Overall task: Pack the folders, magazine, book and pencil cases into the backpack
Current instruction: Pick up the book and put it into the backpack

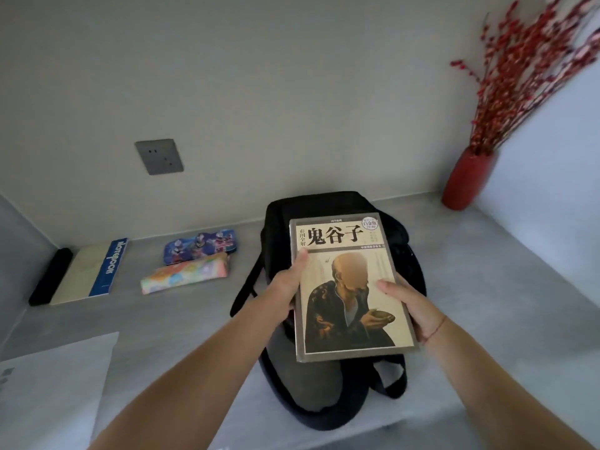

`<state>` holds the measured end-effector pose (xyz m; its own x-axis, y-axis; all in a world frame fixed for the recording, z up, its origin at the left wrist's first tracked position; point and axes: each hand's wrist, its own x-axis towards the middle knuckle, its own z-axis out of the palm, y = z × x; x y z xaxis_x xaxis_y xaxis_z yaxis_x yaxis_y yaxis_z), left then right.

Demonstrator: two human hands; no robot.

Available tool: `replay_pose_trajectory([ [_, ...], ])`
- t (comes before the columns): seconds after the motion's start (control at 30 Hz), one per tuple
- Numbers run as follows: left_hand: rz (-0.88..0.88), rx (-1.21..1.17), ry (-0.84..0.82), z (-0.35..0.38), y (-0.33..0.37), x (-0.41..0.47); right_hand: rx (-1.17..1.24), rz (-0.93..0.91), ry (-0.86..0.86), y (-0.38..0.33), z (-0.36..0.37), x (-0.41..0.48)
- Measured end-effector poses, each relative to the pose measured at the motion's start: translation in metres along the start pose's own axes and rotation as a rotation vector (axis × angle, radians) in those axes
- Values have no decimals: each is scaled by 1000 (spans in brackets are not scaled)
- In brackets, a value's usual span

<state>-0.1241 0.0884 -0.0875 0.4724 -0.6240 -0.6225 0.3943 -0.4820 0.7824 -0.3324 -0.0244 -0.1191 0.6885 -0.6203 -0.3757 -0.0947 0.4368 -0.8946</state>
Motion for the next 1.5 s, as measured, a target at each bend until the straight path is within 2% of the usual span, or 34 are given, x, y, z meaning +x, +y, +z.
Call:
replay_pose_trajectory([
  [0.1,46,171,145,48,-5,12,-3,42,50,-1,-53,-21],
  [0.17,301,420,264,65,-12,22,-6,70,68,-2,-84,-32],
  [0.23,604,861,343,71,-22,36,-14,91,79,0,-110,-39],
  [0.27,690,1108,373,74,-27,42,-17,97,81,0,-121,-42],
  [0.33,695,1442,459,81,-34,49,-22,117,77,3,-138,-44],
  [0.47,685,1682,539,87,-29,61,-31,144,33,10,-151,-38],
  [0.67,626,1674,527,85,-16,76,-63,176,-36,28,-157,-26],
  [0.77,647,1764,483,82,-8,82,-67,184,-69,28,-155,-22],
  [0.83,638,1716,462,85,-2,82,-52,196,-85,26,-155,-19],
  [0.97,584,1290,601,82,13,85,-52,193,-96,22,-154,-12],
  [1.1,429,780,743,71,33,87,-65,176,-131,18,-144,-4],
  [1.17,434,690,758,73,37,88,-88,174,-139,20,-138,0],
  [1.27,516,684,761,80,33,83,-96,198,-117,24,-132,8],
  [1.5,691,918,635,84,18,71,-43,388,-67,22,-127,39],
])
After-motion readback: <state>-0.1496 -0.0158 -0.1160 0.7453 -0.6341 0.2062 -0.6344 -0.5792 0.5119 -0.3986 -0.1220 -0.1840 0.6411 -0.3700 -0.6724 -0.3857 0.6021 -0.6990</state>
